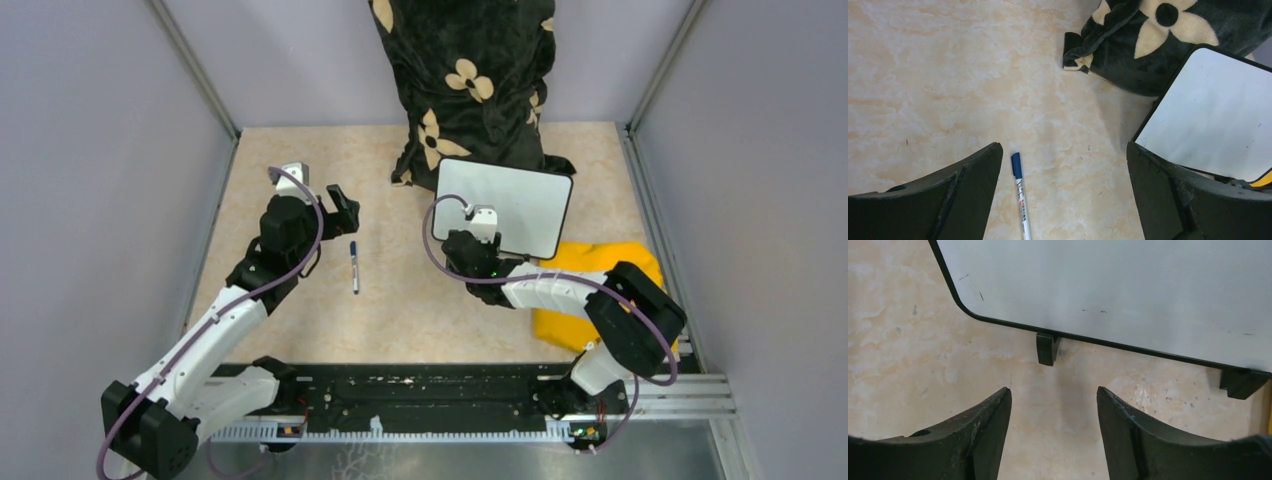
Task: Write a sentence on the whiteboard
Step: Move the whiteboard to the center of the board.
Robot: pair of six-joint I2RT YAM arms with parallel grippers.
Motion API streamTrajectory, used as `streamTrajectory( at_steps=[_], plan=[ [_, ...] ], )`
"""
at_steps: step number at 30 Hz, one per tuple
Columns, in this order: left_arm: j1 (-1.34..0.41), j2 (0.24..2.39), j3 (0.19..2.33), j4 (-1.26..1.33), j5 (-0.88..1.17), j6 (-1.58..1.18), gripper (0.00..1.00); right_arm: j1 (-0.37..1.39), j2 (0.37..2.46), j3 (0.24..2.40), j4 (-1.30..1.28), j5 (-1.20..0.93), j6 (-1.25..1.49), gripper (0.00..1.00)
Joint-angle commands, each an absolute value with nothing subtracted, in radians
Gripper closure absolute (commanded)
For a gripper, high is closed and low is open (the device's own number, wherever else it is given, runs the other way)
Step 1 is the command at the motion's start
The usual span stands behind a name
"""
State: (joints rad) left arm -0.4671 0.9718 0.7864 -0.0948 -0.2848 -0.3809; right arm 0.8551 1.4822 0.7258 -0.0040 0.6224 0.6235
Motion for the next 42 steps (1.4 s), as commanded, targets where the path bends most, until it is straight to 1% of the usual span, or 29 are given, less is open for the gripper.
streamTrajectory(
  at_steps=[1, 12, 24, 30, 39, 42],
  plan=[
    [-0.471, 0.942, 0.795, -0.096, -0.288, -0.403, 0.01, 0.864, 1.545, 0.818, 0.029, 0.683, 0.672, 0.38],
    [-0.472, 0.936, 0.793, -0.096, -0.279, -0.41, 0.01, 0.833, 1.671, 0.894, 0.002, 0.684, 0.689, 0.42],
    [-0.472, 0.943, 0.793, -0.096, -0.272, -0.414, 0.01, 0.801, 1.743, 0.938, 0.002, 0.682, 0.688, 0.57],
    [-0.472, 0.952, 0.793, -0.096, -0.266, -0.416, 0.01, 0.798, 1.776, 0.966, -0.03, 0.688, 0.683, 0.61],
    [-0.472, 0.956, 0.793, -0.095, -0.262, -0.417, 0.01, 0.795, 1.802, 0.981, -0.037, 0.689, 0.678, 0.7],
    [-0.472, 0.958, 0.793, -0.095, -0.261, -0.417, 0.01, 0.794, 1.799, 0.974, -0.033, 0.684, 0.681, 0.77]
  ],
)
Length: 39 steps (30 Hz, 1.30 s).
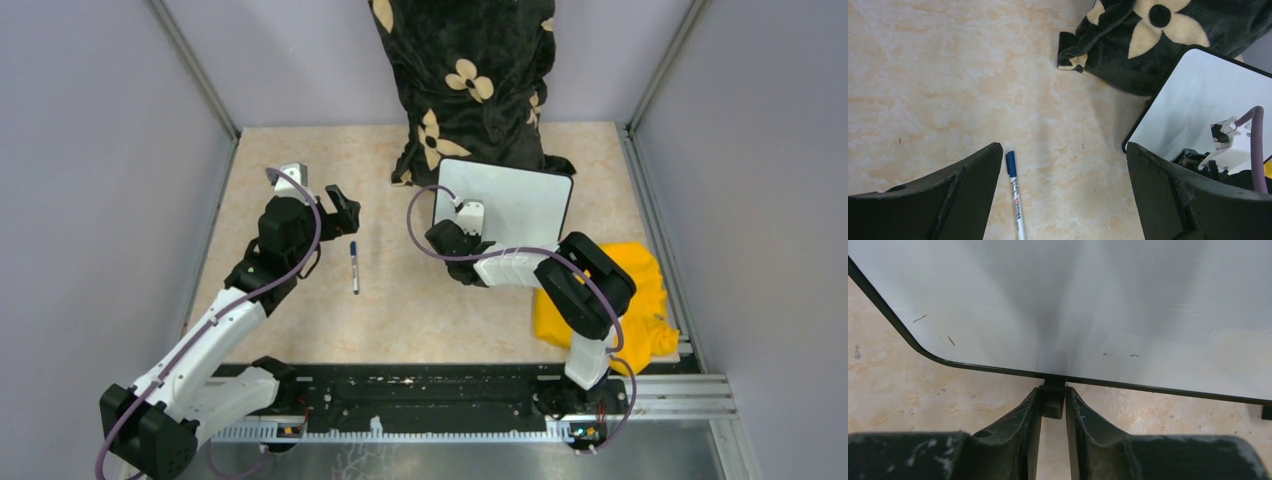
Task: Write a sentence on the whiteboard
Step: Move the whiteboard to the center of the board.
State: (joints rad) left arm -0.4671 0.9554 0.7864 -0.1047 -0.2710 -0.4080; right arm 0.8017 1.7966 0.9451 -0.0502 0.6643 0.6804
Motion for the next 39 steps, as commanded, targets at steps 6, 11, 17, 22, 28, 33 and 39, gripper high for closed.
streamTrajectory(
  at_steps=[6, 11, 17, 22, 28, 33, 39],
  plan=[
    [-0.472, 0.96, 0.791, -0.094, -0.258, -0.421, 0.01, 0.795, 1.787, 0.955, -0.032, 0.672, 0.68, 0.98],
    [-0.472, 0.96, 0.791, -0.094, -0.257, -0.422, 0.01, 0.809, 1.761, 0.926, -0.055, 0.678, 0.695, 1.0],
    [-0.472, 0.96, 0.791, -0.094, -0.255, -0.423, 0.01, 0.877, 1.714, 0.902, -0.13, 0.697, 0.76, 1.0],
    [-0.472, 0.957, 0.793, -0.093, -0.25, -0.425, 0.01, 0.96, 1.703, 0.895, -0.226, 0.699, 0.861, 1.0],
    [-0.471, 0.959, 0.791, -0.094, -0.244, -0.428, 0.01, 1.035, 1.705, 0.911, -0.252, 0.671, 0.921, 1.0],
    [-0.473, 0.959, 0.79, -0.095, -0.244, -0.428, 0.01, 1.103, 1.747, 0.981, -0.284, 0.679, 0.936, 1.0],
    [-0.482, 0.959, 0.788, -0.096, -0.252, -0.426, 0.01, 1.158, 1.83, 1.078, -0.296, 0.679, 0.921, 1.0]
  ],
)
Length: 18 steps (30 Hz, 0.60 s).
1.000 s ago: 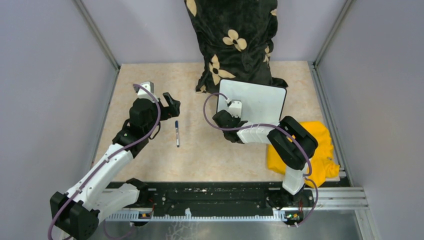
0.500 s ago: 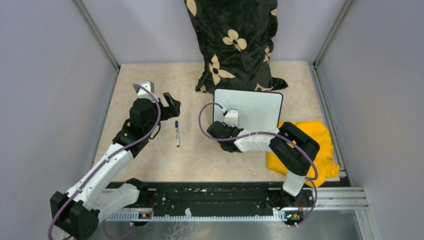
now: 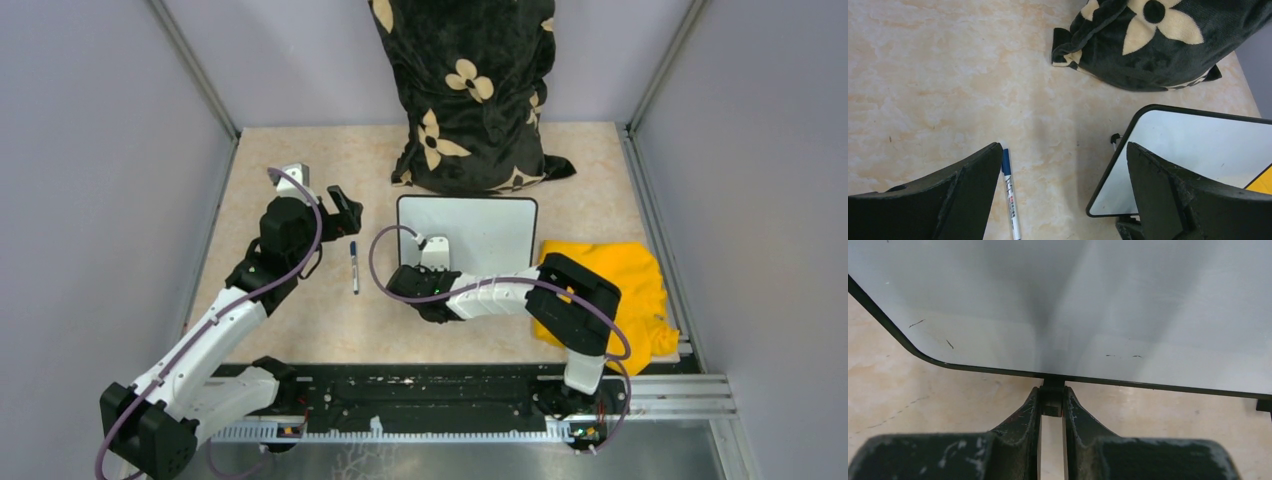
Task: Write a sentence on the whiteboard
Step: Move the whiteboard to the center of the board.
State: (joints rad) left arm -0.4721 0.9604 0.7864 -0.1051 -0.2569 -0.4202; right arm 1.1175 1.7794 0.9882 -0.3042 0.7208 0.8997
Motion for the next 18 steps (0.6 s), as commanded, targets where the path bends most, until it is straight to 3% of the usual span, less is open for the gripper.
streamTrajectory(
  at_steps=[1, 18],
  plan=[
    [-0.483, 0.96, 0.788, -0.098, -0.253, -0.426, 0.01, 1.167, 1.844, 1.094, -0.3, 0.682, 0.914, 1.0],
    [-0.491, 0.953, 0.79, -0.1, -0.265, -0.424, 0.01, 1.181, 1.937, 1.195, -0.355, 0.675, 0.959, 1.0]
  ],
)
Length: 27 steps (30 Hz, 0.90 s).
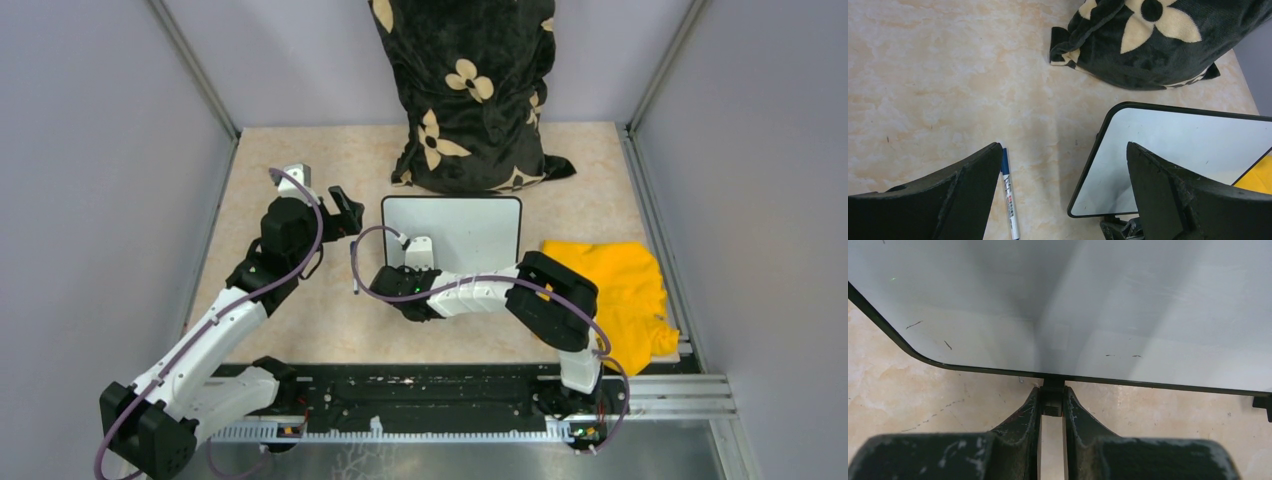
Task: Write a sentence on the whiteboard
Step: Move the whiteboard to the center of the board.
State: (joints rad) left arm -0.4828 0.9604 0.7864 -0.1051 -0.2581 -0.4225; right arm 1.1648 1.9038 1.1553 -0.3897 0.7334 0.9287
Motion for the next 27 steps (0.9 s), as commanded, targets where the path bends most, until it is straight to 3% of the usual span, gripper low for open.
streamTrajectory(
  at_steps=[1, 9, 16, 27],
  plan=[
    [-0.49, 0.953, 0.788, -0.1, -0.265, -0.425, 0.01, 1.183, 1.94, 1.197, -0.357, 0.676, 0.955, 1.0],
    [-0.49, 0.951, 0.79, -0.102, -0.27, -0.423, 0.01, 1.192, 1.968, 1.209, -0.365, 0.669, 0.912, 1.0],
    [-0.492, 0.95, 0.79, -0.102, -0.271, -0.423, 0.01, 1.192, 1.937, 1.186, -0.336, 0.661, 0.869, 0.68],
    [-0.491, 0.948, 0.79, -0.105, -0.286, -0.422, 0.01, 1.205, 1.825, 1.091, -0.223, 0.639, 0.81, 0.52]
  ],
)
